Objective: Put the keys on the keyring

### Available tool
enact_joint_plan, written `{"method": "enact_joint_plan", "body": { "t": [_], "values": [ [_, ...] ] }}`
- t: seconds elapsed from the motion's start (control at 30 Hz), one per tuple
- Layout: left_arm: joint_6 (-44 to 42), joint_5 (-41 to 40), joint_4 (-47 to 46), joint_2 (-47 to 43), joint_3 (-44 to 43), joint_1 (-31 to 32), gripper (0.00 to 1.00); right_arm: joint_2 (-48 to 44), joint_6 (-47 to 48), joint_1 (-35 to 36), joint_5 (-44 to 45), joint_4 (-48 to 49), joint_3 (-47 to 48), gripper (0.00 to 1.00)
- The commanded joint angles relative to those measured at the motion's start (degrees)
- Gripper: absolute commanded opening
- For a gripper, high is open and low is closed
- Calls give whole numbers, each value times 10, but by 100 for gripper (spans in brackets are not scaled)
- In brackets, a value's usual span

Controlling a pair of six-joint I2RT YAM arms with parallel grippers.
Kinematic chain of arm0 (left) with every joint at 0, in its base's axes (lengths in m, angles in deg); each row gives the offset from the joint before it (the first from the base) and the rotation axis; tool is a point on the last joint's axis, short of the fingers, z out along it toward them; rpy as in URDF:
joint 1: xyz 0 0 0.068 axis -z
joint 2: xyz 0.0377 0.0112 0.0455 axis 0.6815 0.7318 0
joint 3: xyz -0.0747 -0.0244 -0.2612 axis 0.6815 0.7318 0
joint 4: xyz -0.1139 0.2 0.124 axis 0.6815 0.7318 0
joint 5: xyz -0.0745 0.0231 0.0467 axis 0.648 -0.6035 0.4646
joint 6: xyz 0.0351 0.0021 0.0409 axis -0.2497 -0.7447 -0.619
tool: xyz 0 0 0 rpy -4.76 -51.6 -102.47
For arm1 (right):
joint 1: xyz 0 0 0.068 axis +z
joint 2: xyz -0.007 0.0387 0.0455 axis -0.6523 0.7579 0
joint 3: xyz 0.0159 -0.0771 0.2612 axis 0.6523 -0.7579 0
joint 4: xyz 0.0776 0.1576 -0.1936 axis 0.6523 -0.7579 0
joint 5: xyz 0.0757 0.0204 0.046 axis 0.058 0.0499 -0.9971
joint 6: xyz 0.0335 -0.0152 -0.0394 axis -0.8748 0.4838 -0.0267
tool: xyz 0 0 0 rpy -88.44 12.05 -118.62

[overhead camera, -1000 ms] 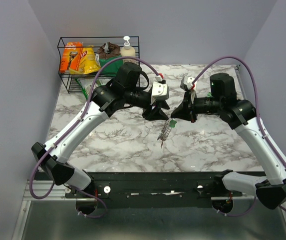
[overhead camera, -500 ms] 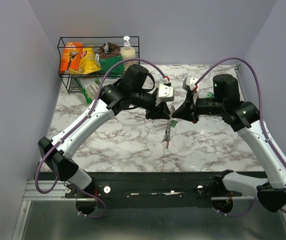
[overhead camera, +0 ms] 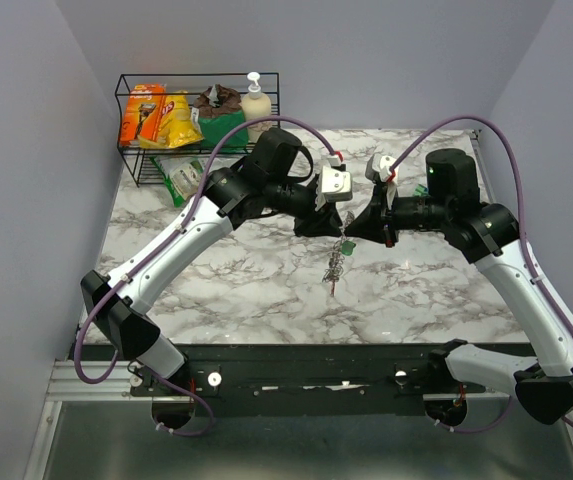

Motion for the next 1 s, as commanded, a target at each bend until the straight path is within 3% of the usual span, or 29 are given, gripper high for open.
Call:
{"method": "enact_joint_plan", "body": {
  "t": [0.0,0.17,0.27,0.37,0.6,0.97],
  "values": [
    [6,-17,-3,-6,-17,3,34,-6,1,2,-5,19,-1,1],
    [3,-17,-12,-13,-7,4,25,-7,0,3,-9,21,-2,1],
    [2,-17,-14,-13,-5,4,25,-6,0,3,-10,20,-2,1],
    [1,-20,-17,-16,-5,4,34,-6,0,3,-10,20,-4,1],
    [2,-28,-22,-22,-3,4,39,-3,0,3,-9,19,-4,1],
    [-9,-31,-34,-36,11,3,41,-1,1,3,-10,21,-7,1]
  ]
}}
